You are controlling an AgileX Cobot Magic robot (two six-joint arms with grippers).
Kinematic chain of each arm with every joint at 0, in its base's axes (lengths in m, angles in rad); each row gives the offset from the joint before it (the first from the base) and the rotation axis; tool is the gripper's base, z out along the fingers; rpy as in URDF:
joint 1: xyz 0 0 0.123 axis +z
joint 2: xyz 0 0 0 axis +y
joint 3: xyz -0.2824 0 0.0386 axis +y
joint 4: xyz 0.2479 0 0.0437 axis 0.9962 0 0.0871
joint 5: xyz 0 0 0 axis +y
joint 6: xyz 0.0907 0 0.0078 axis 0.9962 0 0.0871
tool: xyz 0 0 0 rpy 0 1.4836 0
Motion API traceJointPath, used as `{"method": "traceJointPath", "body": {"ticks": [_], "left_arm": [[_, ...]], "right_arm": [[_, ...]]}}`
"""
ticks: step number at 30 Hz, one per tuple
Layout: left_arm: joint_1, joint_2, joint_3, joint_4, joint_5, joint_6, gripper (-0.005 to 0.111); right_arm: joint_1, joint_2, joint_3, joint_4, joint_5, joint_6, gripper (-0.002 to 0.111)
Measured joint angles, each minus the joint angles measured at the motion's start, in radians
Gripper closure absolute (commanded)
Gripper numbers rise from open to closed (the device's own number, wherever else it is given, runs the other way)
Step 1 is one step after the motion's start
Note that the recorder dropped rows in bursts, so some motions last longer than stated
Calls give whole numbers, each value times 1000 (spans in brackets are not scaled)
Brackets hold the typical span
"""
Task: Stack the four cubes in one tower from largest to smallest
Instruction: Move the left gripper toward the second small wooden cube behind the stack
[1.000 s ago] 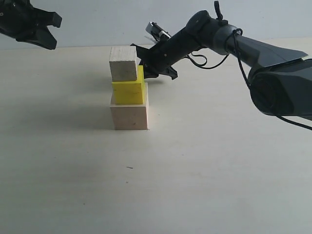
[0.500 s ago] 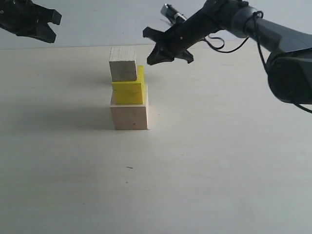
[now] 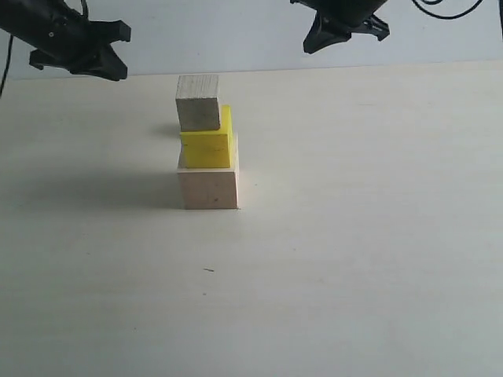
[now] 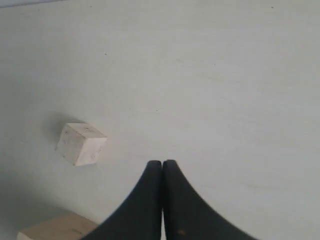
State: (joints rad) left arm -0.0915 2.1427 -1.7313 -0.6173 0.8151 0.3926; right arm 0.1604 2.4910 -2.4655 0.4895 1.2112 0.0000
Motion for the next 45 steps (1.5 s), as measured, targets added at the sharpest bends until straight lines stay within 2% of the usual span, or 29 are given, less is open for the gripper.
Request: {"method": "traceJointPath", "body": {"ticks": [2,8,10,13,14,36,45], "left_arm": [[0,51,-62,-41,31,-2,80],[0,203,-259,-152,178,-4,81],[-2,241,-302,-182,213,-4,86],[-8,276,-343,-197,232,-4,105],[-13,282,-351,-200,238,-4,106],[-71,367,-362,-278,274,79,107],[-112,369,-375,-233,236,88,107]], "right_arm": [[0,-29,0,-3,2,0,108],[0,-102,0,-36,6,15,108],[0,-118,0,-61,8,23,108],[0,-137,0,-78,8,34,108],[-2,-143,0,-80,8,39,108],[-2,-196,0,-86,12,49,108],[-2,-196,0,-82,12,51,108]]}}
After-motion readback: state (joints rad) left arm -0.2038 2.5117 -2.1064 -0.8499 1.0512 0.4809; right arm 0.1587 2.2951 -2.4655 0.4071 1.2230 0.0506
